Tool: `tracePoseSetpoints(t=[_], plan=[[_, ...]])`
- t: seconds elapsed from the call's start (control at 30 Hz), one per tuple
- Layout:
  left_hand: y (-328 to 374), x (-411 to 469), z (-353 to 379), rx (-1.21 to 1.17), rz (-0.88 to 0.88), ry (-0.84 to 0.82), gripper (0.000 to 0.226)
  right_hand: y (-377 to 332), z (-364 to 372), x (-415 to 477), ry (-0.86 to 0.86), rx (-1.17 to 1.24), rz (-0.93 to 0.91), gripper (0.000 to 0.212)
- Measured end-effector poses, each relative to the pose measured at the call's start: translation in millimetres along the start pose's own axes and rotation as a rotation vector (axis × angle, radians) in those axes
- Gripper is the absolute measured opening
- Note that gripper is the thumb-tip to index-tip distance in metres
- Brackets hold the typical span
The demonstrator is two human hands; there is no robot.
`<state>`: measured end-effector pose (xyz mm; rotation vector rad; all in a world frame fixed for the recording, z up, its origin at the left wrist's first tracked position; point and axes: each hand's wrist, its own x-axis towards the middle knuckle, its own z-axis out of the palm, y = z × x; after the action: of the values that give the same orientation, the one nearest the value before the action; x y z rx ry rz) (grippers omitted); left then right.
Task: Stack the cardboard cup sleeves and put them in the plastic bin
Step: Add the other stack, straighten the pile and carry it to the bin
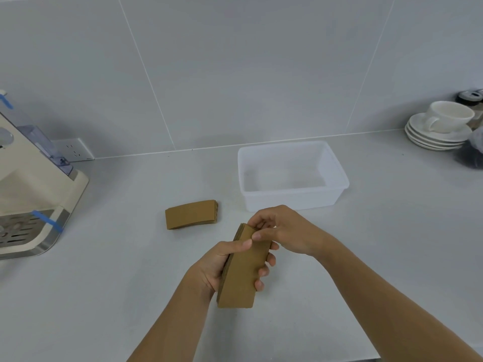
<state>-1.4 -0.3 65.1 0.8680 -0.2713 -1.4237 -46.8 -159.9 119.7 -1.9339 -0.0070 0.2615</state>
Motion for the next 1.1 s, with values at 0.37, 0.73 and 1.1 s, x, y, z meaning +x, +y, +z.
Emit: tracePoseSetpoints(t=[0.37,0.73,1.1], plan=[[55,-16,0,0.277,0.637,0.862,0.039,-9,-21,8,0.34,0.269,-0.137,0.023],[11,-23,0,0.267,0.792,0.898,0.045,2,-13,17,0.562,0.494,-0.093,0.024],[-2,-33,-14,0.258,0.762,1.096,0.013,14,20,28,0.544,0.527,0.025,0.023]])
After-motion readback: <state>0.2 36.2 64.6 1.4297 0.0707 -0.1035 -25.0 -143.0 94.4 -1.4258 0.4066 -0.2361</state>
